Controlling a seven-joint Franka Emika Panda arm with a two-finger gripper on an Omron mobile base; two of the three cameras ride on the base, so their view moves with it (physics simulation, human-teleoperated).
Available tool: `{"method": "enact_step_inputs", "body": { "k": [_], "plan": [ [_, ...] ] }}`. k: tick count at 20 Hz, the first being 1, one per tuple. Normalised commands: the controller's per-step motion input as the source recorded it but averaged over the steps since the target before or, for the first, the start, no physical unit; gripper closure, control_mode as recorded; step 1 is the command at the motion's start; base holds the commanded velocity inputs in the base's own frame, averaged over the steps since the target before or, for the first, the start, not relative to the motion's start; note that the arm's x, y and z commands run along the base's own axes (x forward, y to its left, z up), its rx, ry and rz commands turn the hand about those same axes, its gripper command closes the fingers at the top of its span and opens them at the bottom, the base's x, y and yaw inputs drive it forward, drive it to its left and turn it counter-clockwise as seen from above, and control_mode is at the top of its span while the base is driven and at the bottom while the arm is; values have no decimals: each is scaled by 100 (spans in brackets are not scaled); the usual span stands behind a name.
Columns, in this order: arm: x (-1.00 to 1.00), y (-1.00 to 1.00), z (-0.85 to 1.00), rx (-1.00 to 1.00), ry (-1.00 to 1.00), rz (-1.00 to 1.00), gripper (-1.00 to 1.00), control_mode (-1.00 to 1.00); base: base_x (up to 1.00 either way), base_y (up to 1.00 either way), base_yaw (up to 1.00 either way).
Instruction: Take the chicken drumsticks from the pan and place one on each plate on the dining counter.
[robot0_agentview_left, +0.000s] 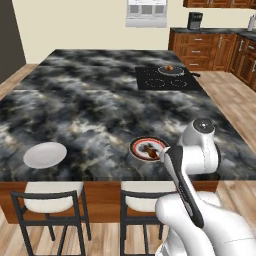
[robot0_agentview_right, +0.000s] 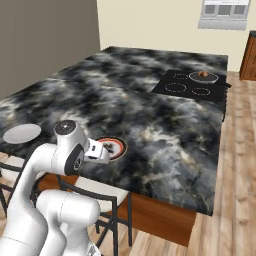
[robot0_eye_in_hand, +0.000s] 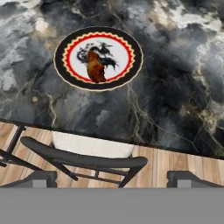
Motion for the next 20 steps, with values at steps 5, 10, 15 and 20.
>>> {"method": "enact_step_inputs", "body": {
  "k": [5, 10, 15, 20],
  "plan": [
    [-7, 0, 0, 0, 0, 0, -100, -100, 0, 0, 0],
    [-9, -4, 0, 1, -4, -1, -100, 100, -29, -38, -24],
    [0, 0, 0, 0, 0, 0, -100, 100, -13, -80, -36],
    [0, 0, 0, 0, 0, 0, -100, 100, -7, -94, -29]
  ]
}}
